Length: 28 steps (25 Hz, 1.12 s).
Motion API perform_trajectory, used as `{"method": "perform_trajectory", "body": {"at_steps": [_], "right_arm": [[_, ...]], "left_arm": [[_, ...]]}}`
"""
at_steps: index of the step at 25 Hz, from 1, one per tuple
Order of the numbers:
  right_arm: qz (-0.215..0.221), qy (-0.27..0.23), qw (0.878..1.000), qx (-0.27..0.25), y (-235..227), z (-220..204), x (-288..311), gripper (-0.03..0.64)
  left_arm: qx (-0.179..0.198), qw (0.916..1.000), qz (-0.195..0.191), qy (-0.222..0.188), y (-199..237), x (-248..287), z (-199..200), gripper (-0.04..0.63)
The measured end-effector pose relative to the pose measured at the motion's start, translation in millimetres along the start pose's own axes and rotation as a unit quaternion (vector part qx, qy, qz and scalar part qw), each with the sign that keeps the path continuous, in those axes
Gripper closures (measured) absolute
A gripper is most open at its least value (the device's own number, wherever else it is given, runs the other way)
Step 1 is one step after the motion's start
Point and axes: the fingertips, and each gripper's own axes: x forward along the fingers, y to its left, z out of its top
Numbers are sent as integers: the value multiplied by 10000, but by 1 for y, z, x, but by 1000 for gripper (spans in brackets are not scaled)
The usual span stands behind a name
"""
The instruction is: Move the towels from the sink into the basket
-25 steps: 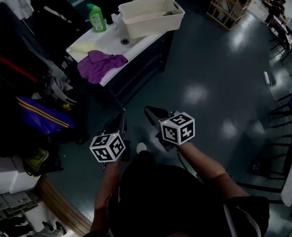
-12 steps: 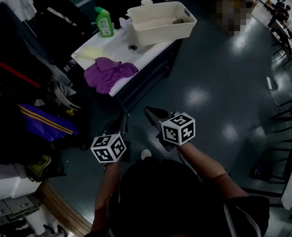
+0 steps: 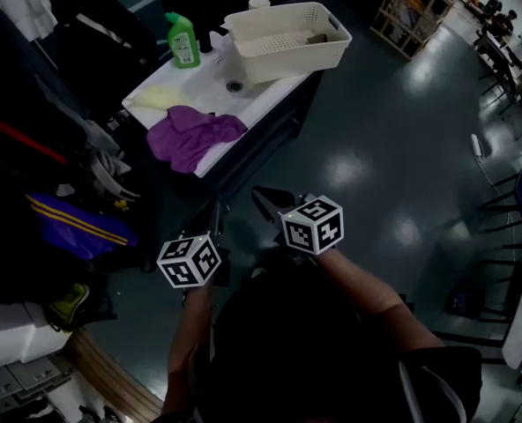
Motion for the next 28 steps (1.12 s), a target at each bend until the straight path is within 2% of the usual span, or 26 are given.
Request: {"method": "perform_trajectory", "body": {"at_steps": [7,13,28], "right_arm": [[121,3,9999,-1,-18,18,26,618],[364,179,9988,-259,-39,38,54,616],[1359,782,9856,-634,-94,84,118,583]], "left_arm": [[-59,9999,106,-93,14,13,16,592],[-218,9990,347,-158,30,42,34,592],[-644,9913,1094,-359,52,114,74,591]]}}
